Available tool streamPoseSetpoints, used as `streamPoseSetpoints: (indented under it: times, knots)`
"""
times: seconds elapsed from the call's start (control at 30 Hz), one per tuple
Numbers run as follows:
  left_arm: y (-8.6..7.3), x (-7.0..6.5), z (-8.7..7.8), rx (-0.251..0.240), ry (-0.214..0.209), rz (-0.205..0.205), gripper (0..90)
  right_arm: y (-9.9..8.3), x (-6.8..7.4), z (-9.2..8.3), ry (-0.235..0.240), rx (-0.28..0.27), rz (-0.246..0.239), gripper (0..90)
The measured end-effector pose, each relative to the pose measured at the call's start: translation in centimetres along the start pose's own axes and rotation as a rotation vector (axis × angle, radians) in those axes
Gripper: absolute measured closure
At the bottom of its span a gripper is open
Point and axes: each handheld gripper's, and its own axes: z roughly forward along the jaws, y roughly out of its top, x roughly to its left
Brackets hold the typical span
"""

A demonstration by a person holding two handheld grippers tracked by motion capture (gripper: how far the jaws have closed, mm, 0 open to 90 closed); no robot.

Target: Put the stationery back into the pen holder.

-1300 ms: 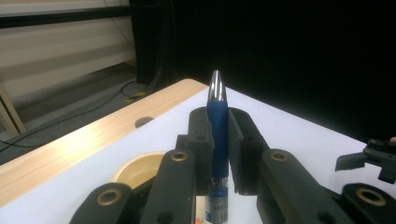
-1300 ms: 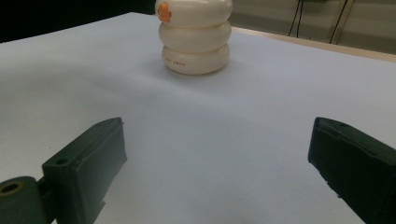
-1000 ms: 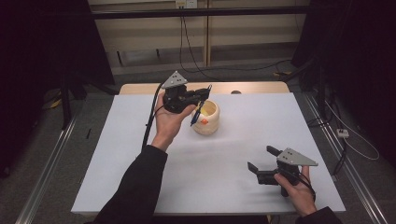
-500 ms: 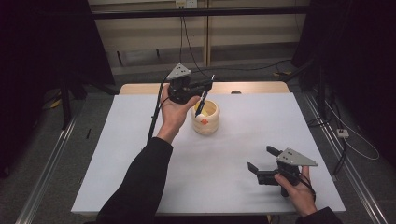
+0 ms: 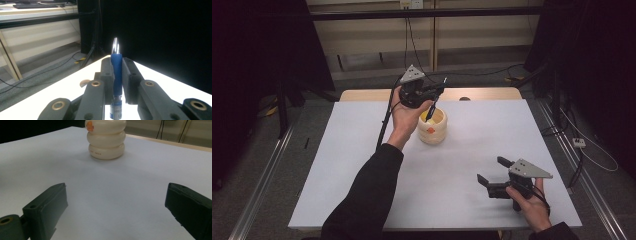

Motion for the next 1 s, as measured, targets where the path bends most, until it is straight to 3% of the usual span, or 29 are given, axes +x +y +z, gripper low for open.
streamPoseSetpoints:
  times: [0.47,1.0]
  knots:
    - [-1.4,1.4,1.6,-0.002,0.041,-0.021,80.8,0.0,0.0,0.0,0.006,-0.001,0.001,4.3]
    - [-2.8,2.7,2.4,0.013,0.064,-0.005,80.8,-0.1,0.0,0.0,0.012,0.007,0.002,4.3]
